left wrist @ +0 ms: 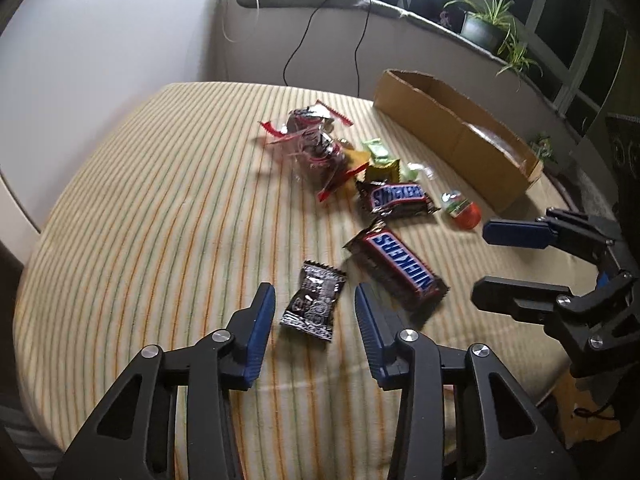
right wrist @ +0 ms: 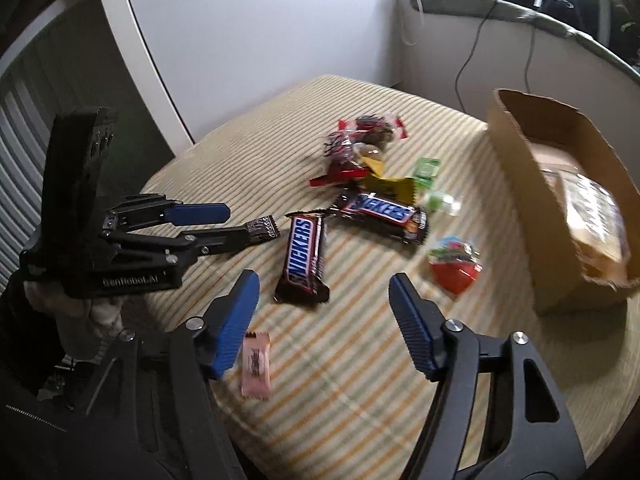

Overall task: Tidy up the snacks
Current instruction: 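Grasp the black candy packet with the left gripper while the right grasps a Snickers bar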

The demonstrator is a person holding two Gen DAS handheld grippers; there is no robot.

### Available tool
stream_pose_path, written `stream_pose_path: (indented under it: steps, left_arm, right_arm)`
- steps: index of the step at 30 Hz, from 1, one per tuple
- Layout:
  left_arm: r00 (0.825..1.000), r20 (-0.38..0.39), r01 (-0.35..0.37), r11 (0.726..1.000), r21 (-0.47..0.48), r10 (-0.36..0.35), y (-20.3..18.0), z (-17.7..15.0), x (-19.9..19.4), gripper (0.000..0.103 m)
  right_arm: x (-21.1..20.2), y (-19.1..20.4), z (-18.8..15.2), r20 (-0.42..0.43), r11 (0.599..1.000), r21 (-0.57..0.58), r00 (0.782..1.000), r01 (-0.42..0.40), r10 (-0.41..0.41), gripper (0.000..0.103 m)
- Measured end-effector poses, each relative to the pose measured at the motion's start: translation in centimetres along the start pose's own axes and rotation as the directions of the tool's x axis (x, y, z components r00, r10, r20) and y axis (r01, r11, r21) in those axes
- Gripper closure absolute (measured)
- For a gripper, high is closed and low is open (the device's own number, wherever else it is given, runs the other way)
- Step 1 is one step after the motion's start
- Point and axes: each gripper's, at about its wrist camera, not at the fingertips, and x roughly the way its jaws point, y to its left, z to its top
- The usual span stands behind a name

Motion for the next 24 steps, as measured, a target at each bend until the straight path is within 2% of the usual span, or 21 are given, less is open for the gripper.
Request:
stream_pose_path:
  steps: [8, 10, 17, 20, 23, 24]
  left_arm:
    - [1.000, -0.014, -0.017, 1.000, 0.019, 0.018, 0.1, -0.1, 1.0, 0.071]
    - [1.000, -0.014, -0.023, 0.999, 0.023, 0.024, 0.1, -0.1, 1.0, 0.073]
    - [1.000, -0.009, -0.026, 0.999, 0.022, 0.026, 0.3, -0.1, 1.1, 0.078]
    - [1.000, -0.007, -0.026, 0.999, 0.022, 0.027, 0.3, 0.0, 1.1, 0.079]
    - [1.000, -0.005, -0.023, 1.000, 0.015, 0.023, 0.4, 0.0, 1.0, 0.079]
    - [1.000, -0.003, -0.023, 1.000, 0.012, 0.023, 0.4, 0.0, 1.0, 0.079]
  right_arm:
    - [3.2, 0.6, 1.0, -0.055, 1.000, -0.008, 0.998, -0.023, 0.023, 0.038]
    - [4.0, 0.7, 1.1, -0.071, 1.000, -0.008, 0.997, -0.025, 0.024, 0.046]
    - [6.3, 0.9, 1.5, -0.119, 1.000, -0.028, 0.993, -0.012, 0.009, 0.050]
    - [7.0, 0.9, 1.6, -0.129, 0.999, -0.035, 0.992, -0.002, -0.002, 0.057]
    - [7.2, 0.9, 1.8, -0.130, 0.999, -0.039, 0.992, -0.003, -0.002, 0.067]
    - [7.2, 0.8, 1.8, -0.131, 0.999, -0.036, 0.991, -0.006, 0.001, 0.073]
